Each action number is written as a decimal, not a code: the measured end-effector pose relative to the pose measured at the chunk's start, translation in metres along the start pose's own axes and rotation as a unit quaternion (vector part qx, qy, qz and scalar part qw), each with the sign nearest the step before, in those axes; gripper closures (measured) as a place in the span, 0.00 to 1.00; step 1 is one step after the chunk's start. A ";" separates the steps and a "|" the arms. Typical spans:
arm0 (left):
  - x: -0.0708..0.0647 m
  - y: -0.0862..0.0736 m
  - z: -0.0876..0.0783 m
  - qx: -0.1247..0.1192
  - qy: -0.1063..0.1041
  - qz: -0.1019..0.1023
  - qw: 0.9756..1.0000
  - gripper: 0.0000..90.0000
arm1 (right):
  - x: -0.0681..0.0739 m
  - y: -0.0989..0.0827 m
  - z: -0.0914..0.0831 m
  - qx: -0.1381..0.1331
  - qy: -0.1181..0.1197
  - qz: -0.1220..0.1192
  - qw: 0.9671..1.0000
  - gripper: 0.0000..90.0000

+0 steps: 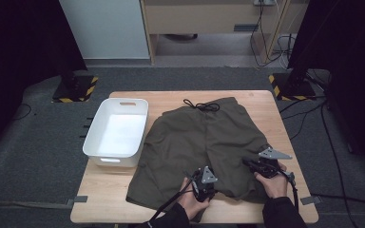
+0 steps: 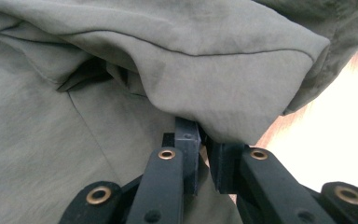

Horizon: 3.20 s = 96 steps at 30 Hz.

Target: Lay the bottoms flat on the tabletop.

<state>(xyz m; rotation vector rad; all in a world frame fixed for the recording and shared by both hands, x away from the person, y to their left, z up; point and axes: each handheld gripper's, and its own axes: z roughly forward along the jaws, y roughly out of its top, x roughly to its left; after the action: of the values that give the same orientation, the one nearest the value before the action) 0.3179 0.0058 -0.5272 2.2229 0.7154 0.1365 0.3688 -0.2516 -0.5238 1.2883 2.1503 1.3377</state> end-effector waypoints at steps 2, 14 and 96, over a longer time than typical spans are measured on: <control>0.000 0.000 0.000 -0.002 0.000 0.000 1.000 0.92 | 0.008 0.000 0.007 0.006 0.005 -0.018 1.000 0.55; 0.001 0.000 0.001 -0.005 0.000 -0.001 1.000 0.93 | 0.018 0.001 0.030 0.072 -0.006 -0.052 0.996 0.88; 0.020 0.038 0.017 -0.007 0.100 0.021 0.995 0.51 | -0.006 -0.031 -0.033 0.096 -0.086 -0.047 0.991 0.26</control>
<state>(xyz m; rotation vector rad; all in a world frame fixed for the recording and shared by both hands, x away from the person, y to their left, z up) 0.3574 -0.0151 -0.5142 2.2315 0.7728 0.3874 0.3345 -0.2804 -0.5337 1.2996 2.2300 0.9662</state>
